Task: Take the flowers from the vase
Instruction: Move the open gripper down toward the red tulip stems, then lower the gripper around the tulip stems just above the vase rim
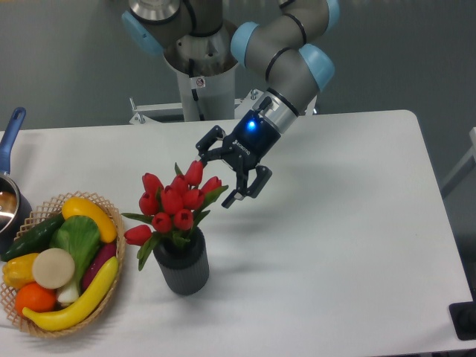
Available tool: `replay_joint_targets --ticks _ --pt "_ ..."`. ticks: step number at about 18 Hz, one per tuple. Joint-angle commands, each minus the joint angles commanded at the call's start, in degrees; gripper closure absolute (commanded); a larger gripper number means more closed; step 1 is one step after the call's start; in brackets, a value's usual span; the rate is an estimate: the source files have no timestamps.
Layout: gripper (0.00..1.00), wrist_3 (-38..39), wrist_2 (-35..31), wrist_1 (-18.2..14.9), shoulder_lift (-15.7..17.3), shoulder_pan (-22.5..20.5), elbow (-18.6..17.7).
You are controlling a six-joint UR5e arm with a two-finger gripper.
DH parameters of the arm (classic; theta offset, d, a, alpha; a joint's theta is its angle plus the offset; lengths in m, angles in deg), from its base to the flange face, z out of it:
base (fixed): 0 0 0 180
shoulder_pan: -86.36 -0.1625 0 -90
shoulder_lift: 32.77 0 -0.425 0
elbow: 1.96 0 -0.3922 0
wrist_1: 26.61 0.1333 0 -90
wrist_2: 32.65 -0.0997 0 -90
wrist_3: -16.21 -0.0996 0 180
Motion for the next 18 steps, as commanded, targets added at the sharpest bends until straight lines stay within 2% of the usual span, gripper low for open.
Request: replay_joint_targets --ticks 9,18 --pt "0.00 -0.4 -1.1 0.9 -3.3 2.1 5.3" --pt "0.00 -2.5 -1.2 1.0 -5.1 3.3 5.9"
